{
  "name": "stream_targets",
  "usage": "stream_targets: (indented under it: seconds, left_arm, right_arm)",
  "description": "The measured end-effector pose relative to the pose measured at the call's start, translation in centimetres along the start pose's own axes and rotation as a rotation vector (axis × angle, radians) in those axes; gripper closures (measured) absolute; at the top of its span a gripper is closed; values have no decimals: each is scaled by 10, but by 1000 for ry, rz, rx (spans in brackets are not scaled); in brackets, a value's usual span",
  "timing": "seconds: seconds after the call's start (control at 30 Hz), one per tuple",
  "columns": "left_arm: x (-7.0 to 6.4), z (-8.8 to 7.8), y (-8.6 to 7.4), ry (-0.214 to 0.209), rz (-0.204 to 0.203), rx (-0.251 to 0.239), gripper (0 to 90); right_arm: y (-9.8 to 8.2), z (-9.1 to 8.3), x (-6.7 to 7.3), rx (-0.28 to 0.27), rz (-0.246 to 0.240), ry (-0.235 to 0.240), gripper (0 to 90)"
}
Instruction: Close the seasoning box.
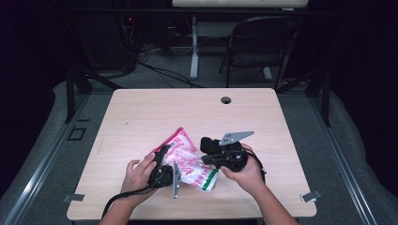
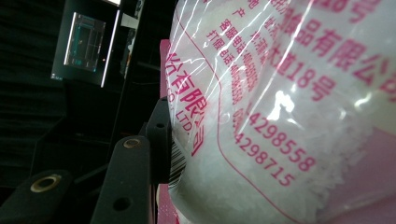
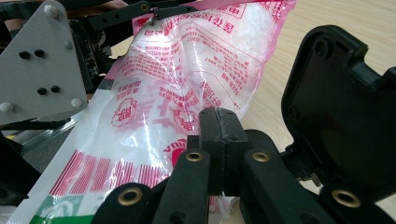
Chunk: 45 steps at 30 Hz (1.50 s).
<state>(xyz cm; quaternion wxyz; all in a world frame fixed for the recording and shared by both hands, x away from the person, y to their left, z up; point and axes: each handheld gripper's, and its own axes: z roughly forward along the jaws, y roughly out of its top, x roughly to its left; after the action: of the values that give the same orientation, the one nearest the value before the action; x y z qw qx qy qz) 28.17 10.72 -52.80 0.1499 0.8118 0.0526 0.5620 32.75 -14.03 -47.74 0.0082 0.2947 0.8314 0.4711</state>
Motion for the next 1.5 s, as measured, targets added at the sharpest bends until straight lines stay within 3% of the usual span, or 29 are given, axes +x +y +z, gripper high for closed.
stream_targets:
  seconds: [0.27, 0.63, 1.5]
  left_arm:
    - [0, 0, 1, 3, 5, -2, 580]
    - [5, 1, 4, 1, 43, 6, 581]
    - [6, 0, 4, 21, 105, 18, 583]
  right_arm:
    - [3, 0, -1, 29, -20, 3, 900]
    - [15, 1, -3, 116, -52, 8, 900]
    - [10, 6, -4, 107, -54, -2, 900]
